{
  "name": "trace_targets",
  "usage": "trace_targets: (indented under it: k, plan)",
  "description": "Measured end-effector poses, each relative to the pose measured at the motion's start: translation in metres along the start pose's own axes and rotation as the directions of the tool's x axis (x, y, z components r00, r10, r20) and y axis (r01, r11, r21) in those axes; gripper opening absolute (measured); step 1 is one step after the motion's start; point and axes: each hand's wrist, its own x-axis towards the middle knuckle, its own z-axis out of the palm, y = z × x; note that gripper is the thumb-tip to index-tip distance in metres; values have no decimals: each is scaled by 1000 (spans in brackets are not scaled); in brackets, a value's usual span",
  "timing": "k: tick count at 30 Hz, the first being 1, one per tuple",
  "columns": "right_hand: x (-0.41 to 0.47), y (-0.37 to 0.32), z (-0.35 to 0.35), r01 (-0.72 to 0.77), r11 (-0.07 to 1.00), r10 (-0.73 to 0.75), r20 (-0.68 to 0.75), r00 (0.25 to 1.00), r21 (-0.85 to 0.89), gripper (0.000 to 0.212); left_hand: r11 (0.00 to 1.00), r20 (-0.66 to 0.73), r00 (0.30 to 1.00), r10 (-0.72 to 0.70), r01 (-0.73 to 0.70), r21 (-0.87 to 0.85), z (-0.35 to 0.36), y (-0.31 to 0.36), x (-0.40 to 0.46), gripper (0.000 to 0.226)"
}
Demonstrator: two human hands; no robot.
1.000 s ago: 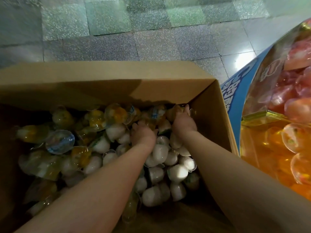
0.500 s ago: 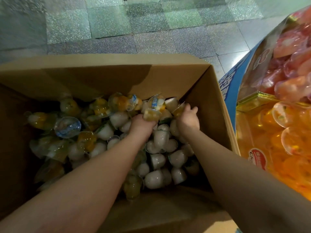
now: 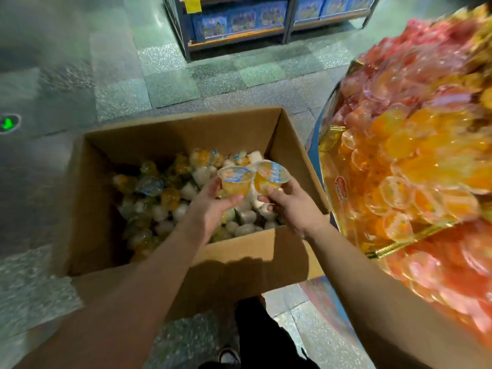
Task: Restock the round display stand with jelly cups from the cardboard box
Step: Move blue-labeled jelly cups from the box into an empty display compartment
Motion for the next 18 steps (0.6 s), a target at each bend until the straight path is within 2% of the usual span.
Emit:
trace_targets:
  k: [3,7,9,11,15,16,18]
  plan:
    - [-57,-10,-1,23,996,-26,28,999,87,54,995,76,995,68,-61,-84,10,15,-51,50]
    - [-132,-25,-16,67,993,-70,21,997,95,70,986,195,969,149,-162,50,32,32,-97,45]
    - [-167,-31,-29,96,992,-97,2,995,86,76,987,227,965,131,-149,64,50,41,-114,57]
    - [-200,-34,-42,109,987,-104,-48,993,116,72,992,296,950,103,-118,36,72,52,-135,67]
    - [-255,-34,-77,149,984,-126,-211,969,96,80,996,508,858,80,-54,-65,121,62,-175,66]
    - [-267,-32,-87,159,984,-135,-247,960,78,73,995,535,842,70,-20,-99,135,62,-182,62]
    - [-294,-29,-108,190,980,-162,-313,936,61,46,989,546,837,41,44,-141,164,59,-193,48]
